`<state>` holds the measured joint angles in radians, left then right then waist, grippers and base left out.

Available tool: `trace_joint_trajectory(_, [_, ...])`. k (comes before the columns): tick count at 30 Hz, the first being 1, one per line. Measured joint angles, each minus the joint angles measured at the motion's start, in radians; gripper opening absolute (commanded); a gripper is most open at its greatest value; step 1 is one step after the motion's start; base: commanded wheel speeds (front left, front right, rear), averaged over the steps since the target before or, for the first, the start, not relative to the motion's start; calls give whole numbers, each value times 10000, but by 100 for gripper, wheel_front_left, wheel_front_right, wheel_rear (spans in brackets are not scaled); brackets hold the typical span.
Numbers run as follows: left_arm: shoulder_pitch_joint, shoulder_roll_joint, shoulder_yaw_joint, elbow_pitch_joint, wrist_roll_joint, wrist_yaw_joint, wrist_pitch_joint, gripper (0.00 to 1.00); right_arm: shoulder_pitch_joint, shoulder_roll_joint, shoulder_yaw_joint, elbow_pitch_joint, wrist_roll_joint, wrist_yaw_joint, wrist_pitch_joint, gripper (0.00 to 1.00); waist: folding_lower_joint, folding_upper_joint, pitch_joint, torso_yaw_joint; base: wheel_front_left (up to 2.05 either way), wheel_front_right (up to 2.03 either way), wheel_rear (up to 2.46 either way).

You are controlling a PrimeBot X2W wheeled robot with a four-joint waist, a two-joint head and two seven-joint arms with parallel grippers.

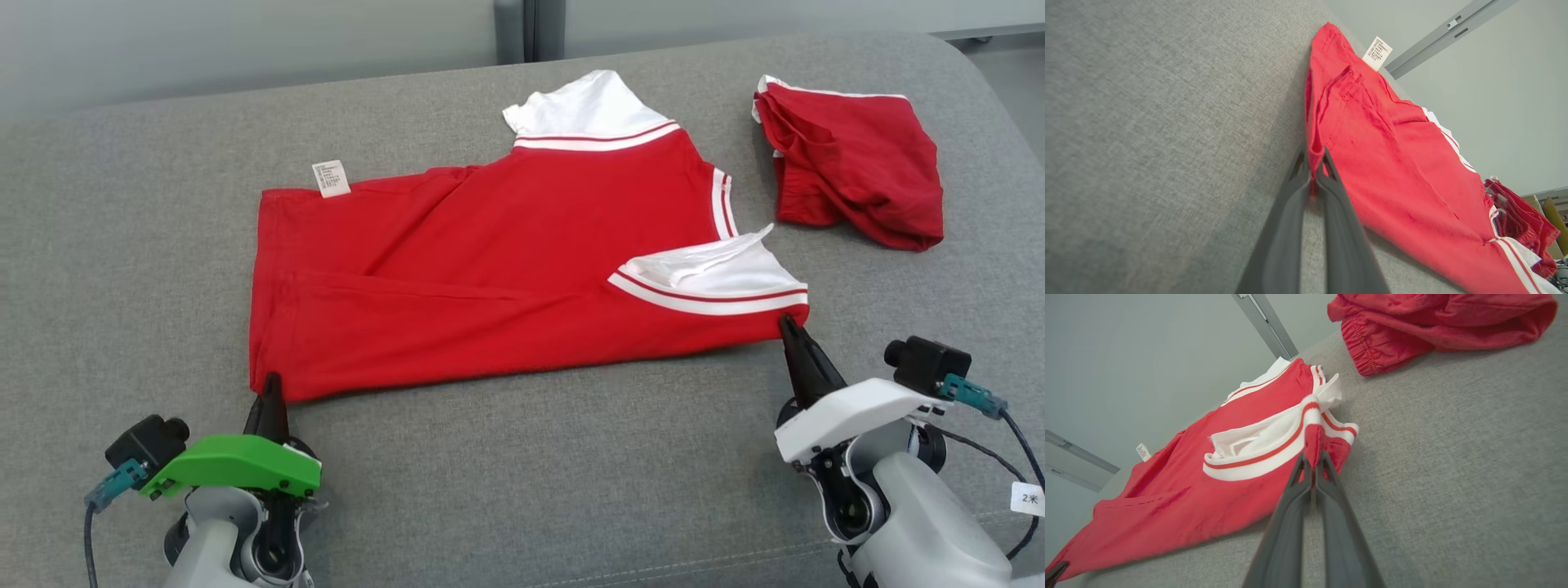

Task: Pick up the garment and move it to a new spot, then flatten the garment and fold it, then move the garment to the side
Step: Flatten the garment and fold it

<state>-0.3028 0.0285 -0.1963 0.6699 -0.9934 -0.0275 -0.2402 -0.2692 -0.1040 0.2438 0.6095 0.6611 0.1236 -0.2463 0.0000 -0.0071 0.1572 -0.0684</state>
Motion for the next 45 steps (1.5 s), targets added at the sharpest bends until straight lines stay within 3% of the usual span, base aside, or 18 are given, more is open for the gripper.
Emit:
trace_joint_trajectory(15, [1889, -2, -38, -2006, -182, -67, -84, 0, 1983, -558, -393, -1942, 94, 8, -13, 0, 0, 0, -884, 316, 0, 0, 0])
trace_joint_trajectory(21, [2942, 29, -188, -2648, -479, 293, -84, 0, 2753, -811, -303, -2485, 182, 8, 242, 0, 0, 0, -955, 344, 0, 0, 0])
trace_joint_trajectory(29, [3449, 63, -606, -2911, -353, 813, -84, 0, 3201, -779, -171, -2479, 447, -10, 823, 0, 0, 0, -941, 361, 0, 0, 0])
trace_joint_trajectory(45, [3572, 96, -642, -3091, -52, 1160, -69, 0, 3196, -545, -115, -1685, 646, -207, 1302, 0, 0, 0, -937, 430, 0, 0, 0])
